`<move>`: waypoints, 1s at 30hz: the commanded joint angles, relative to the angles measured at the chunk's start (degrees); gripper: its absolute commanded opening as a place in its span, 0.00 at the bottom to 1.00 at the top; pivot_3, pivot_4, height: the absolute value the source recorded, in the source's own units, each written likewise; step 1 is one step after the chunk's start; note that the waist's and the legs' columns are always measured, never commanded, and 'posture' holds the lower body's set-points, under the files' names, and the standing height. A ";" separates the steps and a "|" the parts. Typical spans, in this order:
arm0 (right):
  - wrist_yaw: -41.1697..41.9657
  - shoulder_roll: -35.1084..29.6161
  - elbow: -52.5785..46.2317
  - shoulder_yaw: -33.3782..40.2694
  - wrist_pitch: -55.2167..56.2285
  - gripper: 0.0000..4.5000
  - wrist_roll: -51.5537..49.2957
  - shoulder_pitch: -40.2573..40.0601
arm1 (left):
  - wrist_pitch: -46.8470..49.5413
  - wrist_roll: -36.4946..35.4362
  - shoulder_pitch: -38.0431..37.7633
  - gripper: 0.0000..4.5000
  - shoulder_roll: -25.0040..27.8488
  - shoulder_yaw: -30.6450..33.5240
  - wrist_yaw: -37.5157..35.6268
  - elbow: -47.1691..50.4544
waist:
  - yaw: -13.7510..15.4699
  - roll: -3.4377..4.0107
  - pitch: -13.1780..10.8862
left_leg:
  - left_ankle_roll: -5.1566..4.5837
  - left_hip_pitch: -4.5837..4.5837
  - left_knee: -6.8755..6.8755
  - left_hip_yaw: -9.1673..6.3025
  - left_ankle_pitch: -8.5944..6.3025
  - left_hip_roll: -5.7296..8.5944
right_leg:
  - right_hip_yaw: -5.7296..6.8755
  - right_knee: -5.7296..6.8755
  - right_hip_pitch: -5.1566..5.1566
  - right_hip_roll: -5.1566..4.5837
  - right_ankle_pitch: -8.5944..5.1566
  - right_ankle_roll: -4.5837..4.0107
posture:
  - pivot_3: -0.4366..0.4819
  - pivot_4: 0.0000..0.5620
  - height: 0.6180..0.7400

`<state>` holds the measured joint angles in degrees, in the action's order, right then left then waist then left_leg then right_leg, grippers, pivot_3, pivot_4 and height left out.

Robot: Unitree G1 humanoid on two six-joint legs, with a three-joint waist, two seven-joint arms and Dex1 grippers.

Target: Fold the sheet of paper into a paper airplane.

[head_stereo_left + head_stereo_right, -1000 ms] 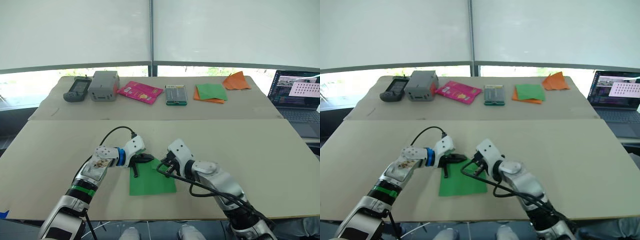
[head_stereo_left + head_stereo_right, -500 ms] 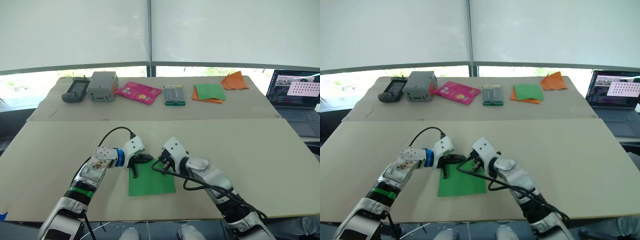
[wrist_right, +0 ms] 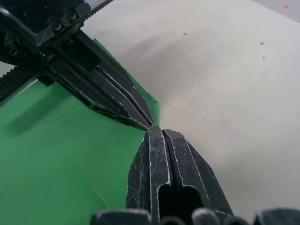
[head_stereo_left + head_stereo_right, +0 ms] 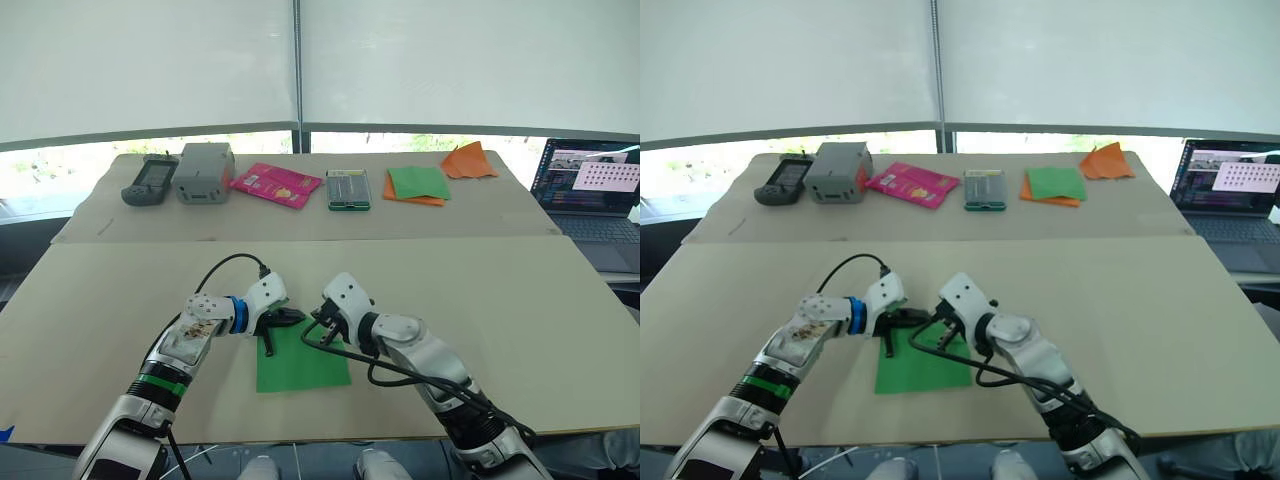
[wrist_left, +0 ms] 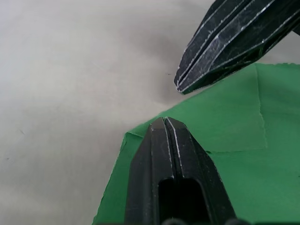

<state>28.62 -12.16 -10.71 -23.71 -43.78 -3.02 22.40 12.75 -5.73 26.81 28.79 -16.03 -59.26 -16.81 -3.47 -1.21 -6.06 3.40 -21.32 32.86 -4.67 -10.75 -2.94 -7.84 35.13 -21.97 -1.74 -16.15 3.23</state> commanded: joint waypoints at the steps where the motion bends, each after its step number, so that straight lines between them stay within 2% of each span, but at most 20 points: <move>1: -0.06 0.31 -1.55 -0.26 0.53 0.00 -0.04 -0.20 | 2.40 3.10 -2.32 0.00 0.67 -2.50 -0.02 -2.94 | 0.00 0.00 0.00 | 0.00 0.00 0.00 0.00 0.00 0.00 | 0.00 0.00 0.00 0.00 0.00 0.00 | 0.48 0.27 1.00; 13: -0.34 0.15 1.99 -1.16 1.10 0.00 0.96 -1.70 | 2.84 3.00 -2.76 0.00 0.84 -2.43 0.02 -2.24 | -0.11 0.00 0.01 | 0.00 0.01 0.00 0.00 0.00 0.00 | 0.00 0.00 0.00 0.00 0.00 0.00 | 0.48 0.27 1.00; 18: 0.14 -0.06 3.77 -1.56 -1.86 0.00 0.52 -2.74 | 3.06 2.91 -3.04 0.00 0.89 -2.36 0.06 -1.89 | -0.20 0.00 0.03 | 0.00 0.02 0.00 0.00 0.00 0.00 | 0.00 0.00 0.01 0.00 0.00 -0.01 | 0.48 0.27 1.00; 30: 1.80 -3.08 2.21 -2.39 -5.98 0.00 0.00 -5.74 | 3.20 2.87 -3.37 0.00 1.19 -2.34 -0.14 -1.61 | -0.22 0.01 0.17 | 0.00 0.07 -0.02 0.00 0.00 0.00 | 0.00 -0.03 0.07 0.00 -0.03 -0.04 | 0.48 0.27 1.00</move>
<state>29.94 -13.79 -10.93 -24.45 -45.84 -3.32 19.03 13.14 -5.73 25.80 28.95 -15.92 -58.97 -15.85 -3.69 -1.20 -5.88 3.40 -21.25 32.84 -4.67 -10.75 -2.94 -7.85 35.10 -21.90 -1.75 -16.18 3.19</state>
